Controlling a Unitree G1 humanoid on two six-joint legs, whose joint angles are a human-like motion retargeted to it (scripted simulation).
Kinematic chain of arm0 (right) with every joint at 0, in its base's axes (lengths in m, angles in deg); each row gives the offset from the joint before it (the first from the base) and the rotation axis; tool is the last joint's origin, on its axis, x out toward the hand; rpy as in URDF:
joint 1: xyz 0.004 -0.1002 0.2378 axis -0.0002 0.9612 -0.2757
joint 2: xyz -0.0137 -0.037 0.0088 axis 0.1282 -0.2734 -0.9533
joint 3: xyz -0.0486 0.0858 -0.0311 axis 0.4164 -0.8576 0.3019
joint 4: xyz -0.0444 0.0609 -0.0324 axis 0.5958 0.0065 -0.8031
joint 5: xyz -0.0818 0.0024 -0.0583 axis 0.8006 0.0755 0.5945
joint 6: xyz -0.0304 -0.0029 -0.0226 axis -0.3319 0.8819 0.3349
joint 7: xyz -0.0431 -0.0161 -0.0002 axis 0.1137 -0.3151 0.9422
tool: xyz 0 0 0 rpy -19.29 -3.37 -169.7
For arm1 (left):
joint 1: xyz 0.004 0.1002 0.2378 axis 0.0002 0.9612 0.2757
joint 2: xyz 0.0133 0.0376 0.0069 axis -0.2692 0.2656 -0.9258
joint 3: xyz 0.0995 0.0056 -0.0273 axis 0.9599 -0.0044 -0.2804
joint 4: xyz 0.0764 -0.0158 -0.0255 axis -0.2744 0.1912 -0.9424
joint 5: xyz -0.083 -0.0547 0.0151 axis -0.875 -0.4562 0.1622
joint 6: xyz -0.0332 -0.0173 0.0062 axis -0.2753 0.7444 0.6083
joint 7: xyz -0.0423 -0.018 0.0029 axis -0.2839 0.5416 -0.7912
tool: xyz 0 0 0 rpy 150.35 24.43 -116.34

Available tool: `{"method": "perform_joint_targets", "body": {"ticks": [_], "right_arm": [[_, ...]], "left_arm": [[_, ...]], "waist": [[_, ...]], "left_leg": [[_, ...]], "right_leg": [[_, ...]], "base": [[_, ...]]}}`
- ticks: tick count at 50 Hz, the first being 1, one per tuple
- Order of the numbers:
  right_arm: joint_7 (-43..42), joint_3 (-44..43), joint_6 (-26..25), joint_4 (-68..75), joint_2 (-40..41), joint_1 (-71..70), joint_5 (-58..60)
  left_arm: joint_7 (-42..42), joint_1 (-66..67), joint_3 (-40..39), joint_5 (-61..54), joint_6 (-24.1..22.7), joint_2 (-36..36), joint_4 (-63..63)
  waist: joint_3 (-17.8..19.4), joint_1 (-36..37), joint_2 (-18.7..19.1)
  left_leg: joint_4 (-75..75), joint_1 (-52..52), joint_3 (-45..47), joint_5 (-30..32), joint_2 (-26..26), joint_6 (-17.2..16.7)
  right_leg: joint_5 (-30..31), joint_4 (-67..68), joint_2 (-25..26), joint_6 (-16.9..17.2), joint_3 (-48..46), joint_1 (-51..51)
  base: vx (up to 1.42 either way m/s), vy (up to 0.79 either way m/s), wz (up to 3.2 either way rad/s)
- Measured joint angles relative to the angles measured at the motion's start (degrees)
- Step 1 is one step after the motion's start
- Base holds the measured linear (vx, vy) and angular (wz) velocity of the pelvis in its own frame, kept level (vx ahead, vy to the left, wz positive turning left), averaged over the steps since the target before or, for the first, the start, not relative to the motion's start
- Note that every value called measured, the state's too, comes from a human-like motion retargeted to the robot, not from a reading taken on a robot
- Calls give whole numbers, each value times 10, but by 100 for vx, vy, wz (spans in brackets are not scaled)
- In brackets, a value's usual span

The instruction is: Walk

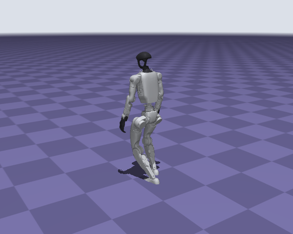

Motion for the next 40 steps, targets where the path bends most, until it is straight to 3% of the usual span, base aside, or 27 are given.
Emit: {"method": "perform_joint_targets", "body": {"ticks": [5,10,13,17,20,25,28,33,40], "right_arm": [[0,5,-7,10,2,9,16],[-11,-1,-11,19,2,6,37],[-14,-8,-8,14,5,10,28],[-12,-8,-9,0,11,15,11],[-8,-6,-8,-9,15,17,4],[4,-2,-9,-20,13,4,-5],[6,-3,-8,-18,13,-2,-9],[1,-7,-5,-2,17,-1,-13],[-6,-13,-7,21,29,28,-9]], "left_arm": [[5,-11,-14,-16,-12,-2,28],[5,-18,-16,5,-9,10,17],[-3,-10,-14,20,-5,15,-5],[-11,11,-11,33,7,16,-35],[-12,30,-11,38,17,17,-52],[-18,39,-12,48,29,11,-69],[-19,33,-4,52,33,7,-71],[-11,7,8,51,31,1,-58],[8,-28,22,42,1,-4,-7]], "waist": [[4,45,59],[20,77,66],[23,84,43],[22,78,-10],[24,73,-36],[34,44,-95],[41,25,-105],[52,-1,-92],[38,2,-36]], "left_leg": [[221,-42,-9,26,100,-34],[261,-82,-12,-26,121,-8],[150,-88,-16,-53,75,3],[1,-65,-23,-29,-10,13],[-18,-44,-22,-30,-40,25],[-109,44,-22,-17,-112,56],[-127,76,-30,-20,-127,60],[-141,123,-45,-37,-108,53],[-98,131,-47,-75,-25,33]], "right_leg": [[-2,-83,101,-35,-17,59],[-47,-102,117,-50,-17,127],[-69,-108,90,-44,-9,158],[-105,-76,32,-29,5,180],[-119,-16,-4,-21,0,183],[-42,163,-104,1,26,139],[-14,242,-127,-5,41,92],[-26,210,-93,-13,39,22],[4,-69,36,3,-5,-26]], "base": [[42,-5,-30],[44,-3,0],[45,-2,-1],[41,0,4],[33,2,-10],[32,5,4],[33,5,9],[39,1,7],[46,-3,-8]]}}
